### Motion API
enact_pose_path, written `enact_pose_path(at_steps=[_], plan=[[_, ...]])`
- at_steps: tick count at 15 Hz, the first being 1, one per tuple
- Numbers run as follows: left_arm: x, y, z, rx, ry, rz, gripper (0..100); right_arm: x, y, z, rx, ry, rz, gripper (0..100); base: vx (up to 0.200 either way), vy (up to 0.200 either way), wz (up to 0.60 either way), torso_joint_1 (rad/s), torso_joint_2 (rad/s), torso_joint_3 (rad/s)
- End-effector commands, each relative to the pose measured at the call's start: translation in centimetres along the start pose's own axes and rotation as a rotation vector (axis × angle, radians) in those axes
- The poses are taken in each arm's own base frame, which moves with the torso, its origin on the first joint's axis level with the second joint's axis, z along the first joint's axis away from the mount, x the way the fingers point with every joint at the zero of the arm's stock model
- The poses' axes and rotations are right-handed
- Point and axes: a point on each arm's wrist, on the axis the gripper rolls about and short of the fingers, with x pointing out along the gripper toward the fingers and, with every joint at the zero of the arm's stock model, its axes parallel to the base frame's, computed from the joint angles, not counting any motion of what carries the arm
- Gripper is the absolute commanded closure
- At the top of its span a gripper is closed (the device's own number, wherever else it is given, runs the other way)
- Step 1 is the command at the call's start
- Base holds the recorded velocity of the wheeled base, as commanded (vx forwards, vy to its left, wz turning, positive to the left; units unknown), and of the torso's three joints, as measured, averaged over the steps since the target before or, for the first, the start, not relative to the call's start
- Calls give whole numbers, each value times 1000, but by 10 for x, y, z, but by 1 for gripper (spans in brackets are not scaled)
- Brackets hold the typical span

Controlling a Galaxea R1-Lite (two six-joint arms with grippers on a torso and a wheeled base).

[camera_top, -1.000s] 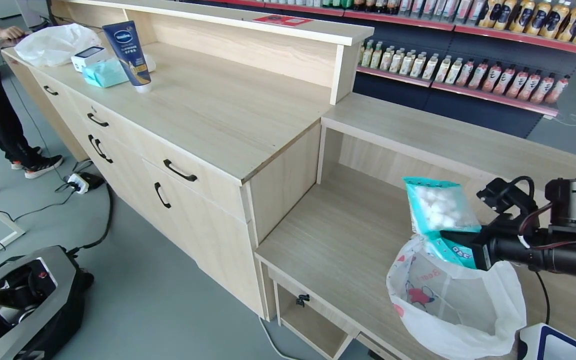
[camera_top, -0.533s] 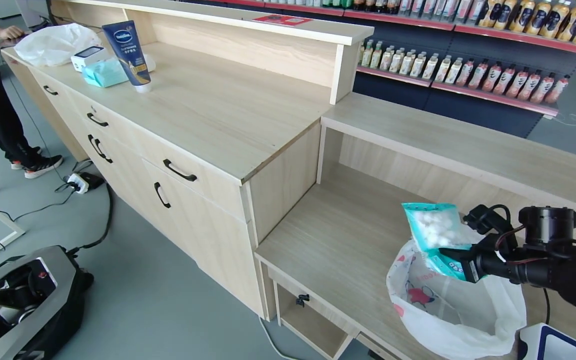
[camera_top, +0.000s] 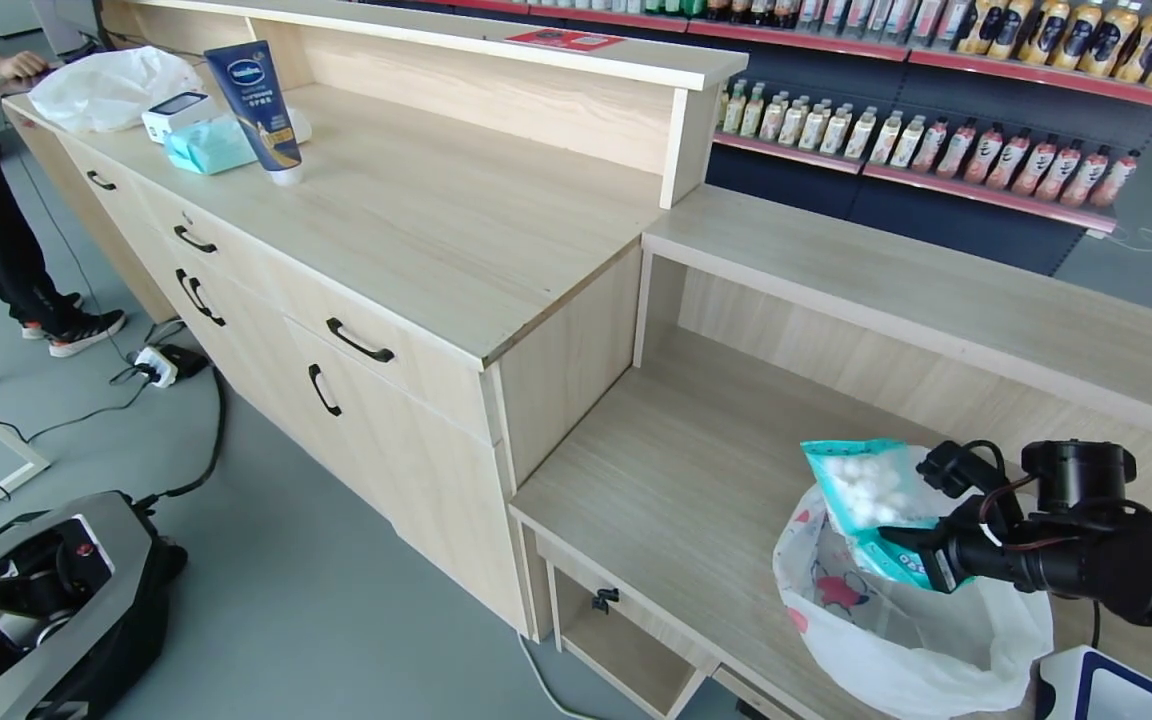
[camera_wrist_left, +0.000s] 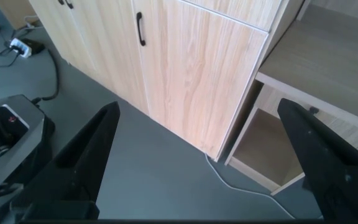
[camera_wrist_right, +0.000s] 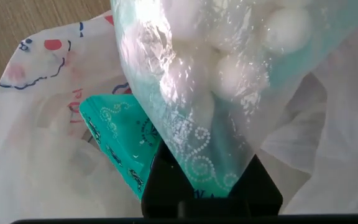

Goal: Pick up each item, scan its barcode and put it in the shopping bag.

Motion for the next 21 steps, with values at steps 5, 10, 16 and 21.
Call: enact_pose_path(at_steps=[5,10,16,21], plan=[[0,0,0,0,0,2,0,4,9,-13,4,59,49,100,0,0,0,0,0,0],[0,0,0,0,2,2,0,-18,19,-13,-14,83,59,100,0,0,0,0,0,0],[0,0,0,0,0,0,0,-28,12,-26,-42,128,46,100,0,0,0,0,0,0],[0,0,0,0,0,2,0,-29,17,-32,-62,157,78,100,0,0,0,0,0,0]])
